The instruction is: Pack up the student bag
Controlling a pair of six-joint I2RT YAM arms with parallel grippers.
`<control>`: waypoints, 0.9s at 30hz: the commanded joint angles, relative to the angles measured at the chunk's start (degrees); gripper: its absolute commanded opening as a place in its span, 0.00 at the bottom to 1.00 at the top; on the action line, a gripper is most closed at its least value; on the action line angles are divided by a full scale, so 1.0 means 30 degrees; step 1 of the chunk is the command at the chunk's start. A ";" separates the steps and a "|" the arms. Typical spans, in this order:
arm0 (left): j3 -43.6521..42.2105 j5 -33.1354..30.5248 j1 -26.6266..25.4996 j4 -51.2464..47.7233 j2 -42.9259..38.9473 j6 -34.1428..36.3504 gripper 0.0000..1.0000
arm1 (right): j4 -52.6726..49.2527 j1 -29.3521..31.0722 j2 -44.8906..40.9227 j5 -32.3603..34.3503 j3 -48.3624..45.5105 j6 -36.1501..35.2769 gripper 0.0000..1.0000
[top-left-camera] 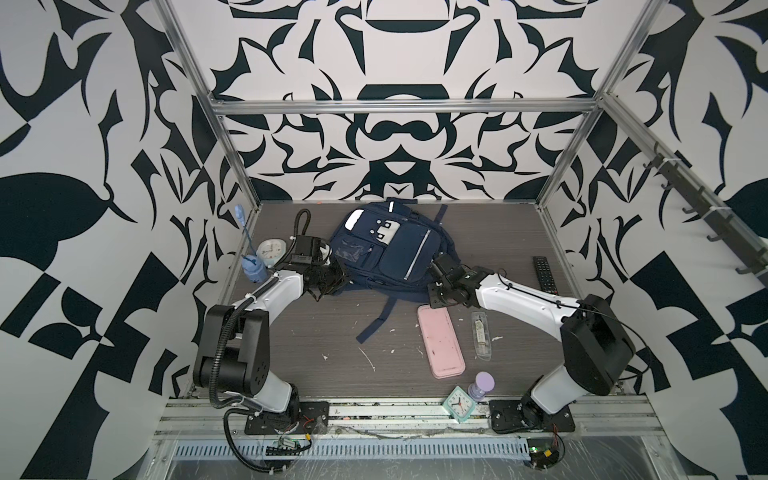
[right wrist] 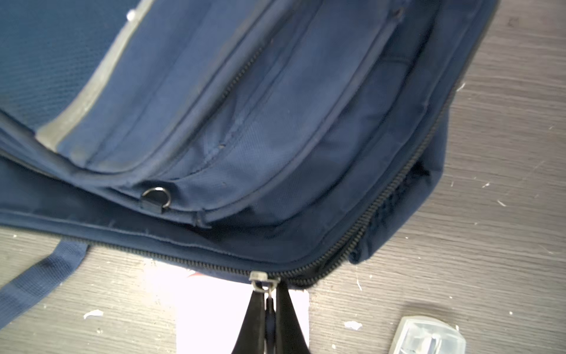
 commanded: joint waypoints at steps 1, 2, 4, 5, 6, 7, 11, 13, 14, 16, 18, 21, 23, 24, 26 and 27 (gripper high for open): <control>0.0242 -0.0770 0.0471 0.1204 0.0349 -0.0335 0.01 | -0.1325 -0.0214 -0.0157 -0.0024 0.0388 0.0007 0.00; 0.0268 -0.0779 0.0490 0.1232 0.0360 -0.0335 0.01 | -0.1137 -0.0175 -0.0208 -0.0195 0.0392 0.0068 0.00; 0.0268 -0.0821 0.0483 0.1287 0.0465 -0.0335 0.02 | -0.0766 -0.0154 -0.0274 -0.0442 0.0388 0.0321 0.00; 0.0297 -0.0849 0.0491 0.1307 0.0506 -0.0335 0.02 | -0.0575 -0.0084 -0.0246 -0.0610 0.0416 0.0377 0.00; 0.0390 -0.0852 0.0491 0.1336 0.0630 -0.0335 0.04 | -0.0467 -0.0005 -0.0217 -0.0722 0.0486 0.0416 0.00; 0.0622 -0.0927 0.0469 0.1329 0.0833 -0.0335 0.07 | -0.0371 0.0128 -0.0108 -0.0769 0.0625 0.0448 0.00; 0.2379 -0.1248 0.0466 0.1115 0.2271 -0.0510 0.12 | 0.0056 0.0637 0.0569 -0.0910 0.1385 0.0624 0.00; 0.3428 -0.1326 0.0491 0.1044 0.3090 -0.0613 0.17 | 0.0192 0.1013 0.0994 -0.0966 0.1991 0.0682 0.00; 0.4072 -0.1254 0.0491 0.0902 0.3551 -0.0647 0.21 | 0.0274 0.1206 0.1266 -0.1036 0.2340 0.0709 0.00; 0.4968 -0.1019 0.0491 0.0767 0.4271 -0.0707 0.31 | 0.0226 0.1717 0.1954 -0.1159 0.3293 0.0720 0.00; 0.5251 -0.0754 0.0491 0.0822 0.4528 -0.0851 0.42 | 0.0147 0.2347 0.2711 -0.1232 0.4223 0.0687 0.00; 0.4687 -0.0811 0.0323 0.0824 0.3973 -0.0625 0.55 | 0.0010 0.3338 0.3973 -0.1471 0.5912 0.0588 0.00; 0.3921 -0.1003 0.0119 0.0552 0.3124 -0.0210 0.61 | -0.0102 0.4001 0.4831 -0.1581 0.6975 0.0436 0.00; 0.3577 -0.1090 0.0040 0.0266 0.2667 0.0063 0.64 | -0.0183 0.4281 0.5168 -0.1653 0.7352 0.0372 0.00; 0.2786 -0.1501 0.0022 -0.0850 0.1574 0.0898 0.68 | -0.0303 0.4725 0.5868 -0.1820 0.8166 0.0224 0.00; 0.2401 -0.1828 0.0023 -0.1334 0.0987 0.1276 0.68 | -0.0369 0.4860 0.6131 -0.1882 0.8460 0.0193 0.00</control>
